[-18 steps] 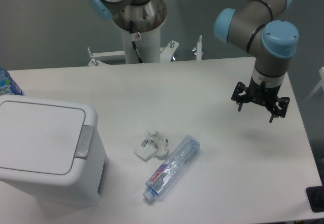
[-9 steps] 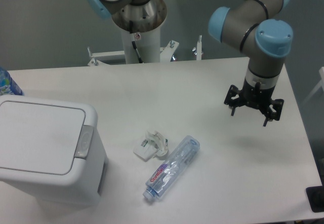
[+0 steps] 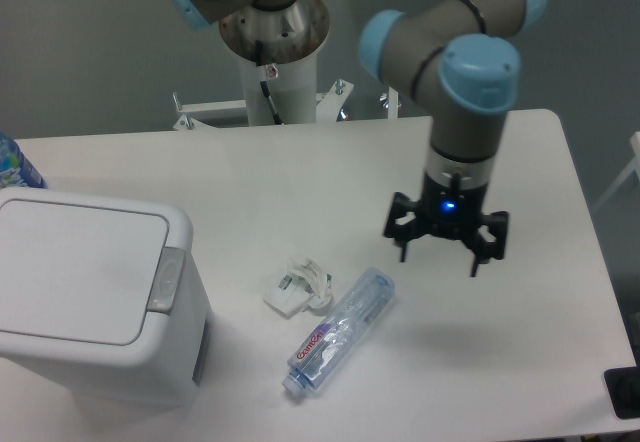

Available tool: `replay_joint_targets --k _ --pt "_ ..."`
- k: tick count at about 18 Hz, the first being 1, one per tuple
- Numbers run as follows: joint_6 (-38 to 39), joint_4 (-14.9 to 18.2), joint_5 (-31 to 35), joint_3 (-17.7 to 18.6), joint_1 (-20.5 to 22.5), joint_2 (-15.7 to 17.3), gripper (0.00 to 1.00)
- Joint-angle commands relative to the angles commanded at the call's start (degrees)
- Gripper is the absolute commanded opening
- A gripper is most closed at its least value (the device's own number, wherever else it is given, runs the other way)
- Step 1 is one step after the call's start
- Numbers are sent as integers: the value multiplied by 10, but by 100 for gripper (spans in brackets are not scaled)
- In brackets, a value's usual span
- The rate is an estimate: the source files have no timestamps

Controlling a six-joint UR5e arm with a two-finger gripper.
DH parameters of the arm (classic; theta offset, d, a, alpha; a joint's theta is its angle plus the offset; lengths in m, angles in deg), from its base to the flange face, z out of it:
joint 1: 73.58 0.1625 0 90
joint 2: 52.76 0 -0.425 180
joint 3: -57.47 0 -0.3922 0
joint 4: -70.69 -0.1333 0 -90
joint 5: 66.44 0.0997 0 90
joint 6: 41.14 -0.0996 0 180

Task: Open the trash can
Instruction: 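Move the open gripper over to the grey button on the trash bin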

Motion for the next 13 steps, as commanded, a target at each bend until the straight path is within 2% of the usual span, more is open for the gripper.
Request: replay_joint_targets --k 10,13 --pt "161 0 -86 -18 -69 27 100" --pt "196 -1 -90 -40 -80 25 100"
